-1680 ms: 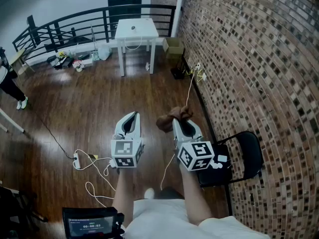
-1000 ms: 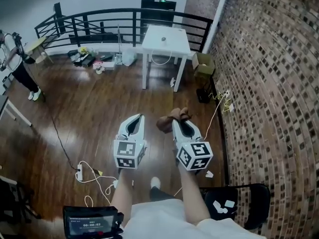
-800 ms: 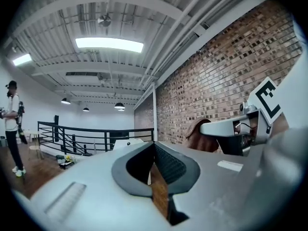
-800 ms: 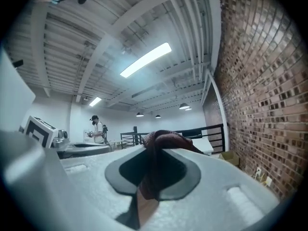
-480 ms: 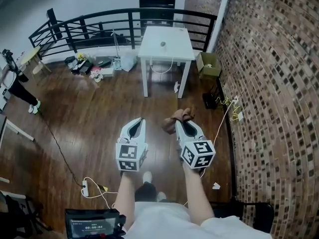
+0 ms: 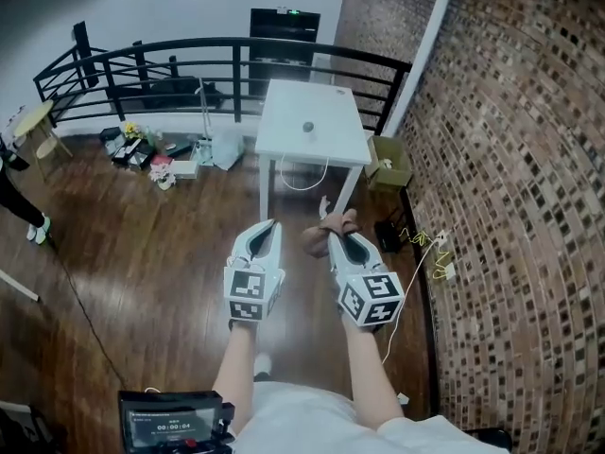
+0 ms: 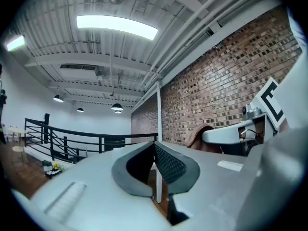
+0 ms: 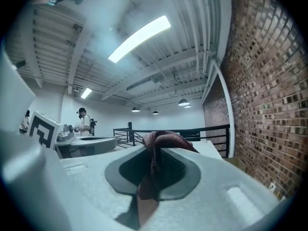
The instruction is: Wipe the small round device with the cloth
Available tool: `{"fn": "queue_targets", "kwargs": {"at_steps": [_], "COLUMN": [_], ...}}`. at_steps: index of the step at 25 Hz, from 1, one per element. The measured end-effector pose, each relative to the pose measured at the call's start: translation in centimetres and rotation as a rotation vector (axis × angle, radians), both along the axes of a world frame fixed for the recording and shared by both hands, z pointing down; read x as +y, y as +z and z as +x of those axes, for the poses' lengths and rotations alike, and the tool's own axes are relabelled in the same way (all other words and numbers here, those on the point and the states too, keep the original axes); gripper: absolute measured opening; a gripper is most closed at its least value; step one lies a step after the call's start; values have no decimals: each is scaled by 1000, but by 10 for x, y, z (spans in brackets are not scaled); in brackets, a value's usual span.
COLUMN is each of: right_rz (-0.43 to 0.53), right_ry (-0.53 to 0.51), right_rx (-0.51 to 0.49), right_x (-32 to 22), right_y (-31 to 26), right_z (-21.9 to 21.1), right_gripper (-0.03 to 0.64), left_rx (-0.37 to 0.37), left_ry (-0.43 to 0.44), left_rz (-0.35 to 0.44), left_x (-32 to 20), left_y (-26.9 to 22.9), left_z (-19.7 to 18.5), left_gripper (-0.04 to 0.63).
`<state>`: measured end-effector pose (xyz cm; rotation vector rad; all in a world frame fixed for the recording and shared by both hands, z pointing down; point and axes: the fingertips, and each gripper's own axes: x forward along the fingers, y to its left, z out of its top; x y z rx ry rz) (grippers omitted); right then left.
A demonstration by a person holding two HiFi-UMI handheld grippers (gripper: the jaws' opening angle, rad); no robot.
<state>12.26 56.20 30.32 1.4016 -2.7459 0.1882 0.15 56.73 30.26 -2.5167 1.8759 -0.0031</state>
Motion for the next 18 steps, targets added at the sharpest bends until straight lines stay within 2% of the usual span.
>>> {"fn": "queue_targets", "kwargs": {"at_steps": [3, 6, 10, 15, 18], "right_rz": [26, 21, -11, 3, -15], "right_ry": [21, 31, 52, 63, 34], "right_rx": [-15, -9, 13, -38, -59], "right_x": [-51, -90, -155, -257, -325], "right_y": [-8, 1, 20, 31, 37], "right_z": [-26, -40, -34, -10, -1], "right_gripper": [44, 44, 43, 43, 43], "left_rx": [20, 46, 37, 24, -3], "left_ry": [4, 12, 47, 41, 27], "left_rz": [-10, -39, -69, -76, -87], "left_x": [-51, -97, -166, -264, -330], "left_y": [1, 14, 35, 51, 58], "left_z": [-34, -49, -38, -22, -12], "left_gripper": [18, 18, 18, 18, 18]}}
